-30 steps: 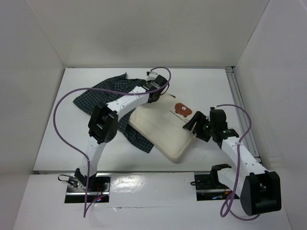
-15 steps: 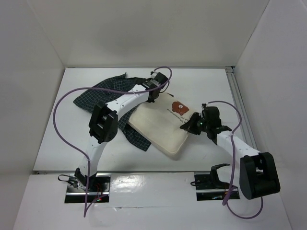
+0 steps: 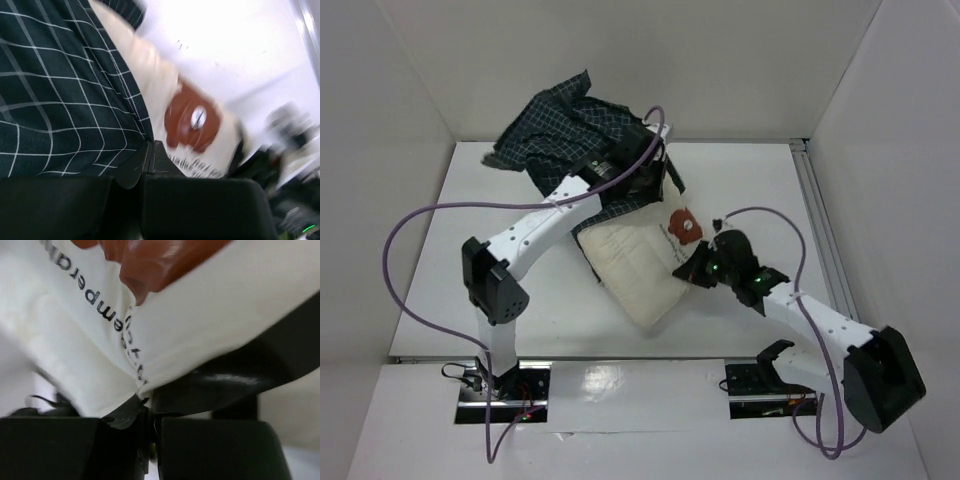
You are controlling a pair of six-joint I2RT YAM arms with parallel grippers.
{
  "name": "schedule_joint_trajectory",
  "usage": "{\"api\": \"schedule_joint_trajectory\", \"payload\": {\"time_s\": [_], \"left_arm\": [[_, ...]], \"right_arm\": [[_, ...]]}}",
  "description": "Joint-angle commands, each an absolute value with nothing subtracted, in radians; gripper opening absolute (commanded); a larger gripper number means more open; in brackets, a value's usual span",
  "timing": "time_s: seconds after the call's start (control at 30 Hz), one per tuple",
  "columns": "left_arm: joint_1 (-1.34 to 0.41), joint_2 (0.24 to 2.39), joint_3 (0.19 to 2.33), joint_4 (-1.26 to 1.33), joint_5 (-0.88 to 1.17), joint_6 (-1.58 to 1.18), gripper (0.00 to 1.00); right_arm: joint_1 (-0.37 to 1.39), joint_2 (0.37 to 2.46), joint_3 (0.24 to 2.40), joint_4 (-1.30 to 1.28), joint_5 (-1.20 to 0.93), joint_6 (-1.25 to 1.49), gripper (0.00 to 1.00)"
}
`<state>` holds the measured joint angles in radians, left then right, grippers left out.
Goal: Put the pillow into the pillowcase
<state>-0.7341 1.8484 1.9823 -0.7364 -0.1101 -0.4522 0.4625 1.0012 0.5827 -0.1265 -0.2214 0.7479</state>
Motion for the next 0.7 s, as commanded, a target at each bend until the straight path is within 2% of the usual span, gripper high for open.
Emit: {"api": "schedule_joint_trajectory", "payload": {"time_s": [0.0,0.1,0.2,0.23,0.27,0.3,0.33,0.37,0.4,0.47,0.57,0.67], "left_arm": [[-0.776,1.982,2.016,-0.822,-0.101,-0.532,0.00],[-0.753,1.982,1.993,-0.831,-0.181,-0.541,0.00],[-0.732,1.959,1.970,-0.831,-0.231,-0.541,0.01],[-0.732,1.959,1.970,-0.853,-0.253,-0.532,0.07],[-0.720,1.959,1.970,-0.867,-0.302,-0.532,0.15],[-0.719,1.959,1.970,-0.882,-0.325,-0.532,0.23],[-0.719,1.959,1.979,-0.897,-0.345,-0.532,0.42],[-0.709,1.947,1.979,-0.925,-0.376,-0.532,0.51],[-0.709,1.928,1.979,-0.925,-0.385,-0.523,0.58],[-0.698,1.902,1.979,-0.925,-0.385,-0.512,0.72],[-0.680,1.861,1.968,-0.925,-0.397,-0.503,0.77],[-0.680,1.845,1.959,-0.936,-0.394,-0.503,0.79]], "right_arm": [[0.622,1.057,0.471,0.078,-0.177,0.866,0.00],[0.809,1.052,0.440,0.147,-0.070,0.910,0.00],[0.972,1.112,0.530,0.135,0.023,0.887,0.00],[1.004,1.127,0.554,0.117,0.034,0.874,0.00],[1.031,1.147,0.581,0.103,0.034,0.855,0.09],[1.049,1.185,0.644,0.075,0.008,0.795,0.27],[1.074,1.201,0.682,-0.042,0.008,0.763,0.53],[1.087,1.210,0.716,-0.119,0.043,0.743,0.82],[1.100,1.210,0.742,-0.193,0.092,0.730,0.88],[1.109,1.137,0.759,-0.367,0.242,0.719,0.94],[1.109,0.973,0.749,-0.536,0.441,0.767,0.96],[1.071,0.862,0.710,-0.529,0.532,0.818,0.84]]}}
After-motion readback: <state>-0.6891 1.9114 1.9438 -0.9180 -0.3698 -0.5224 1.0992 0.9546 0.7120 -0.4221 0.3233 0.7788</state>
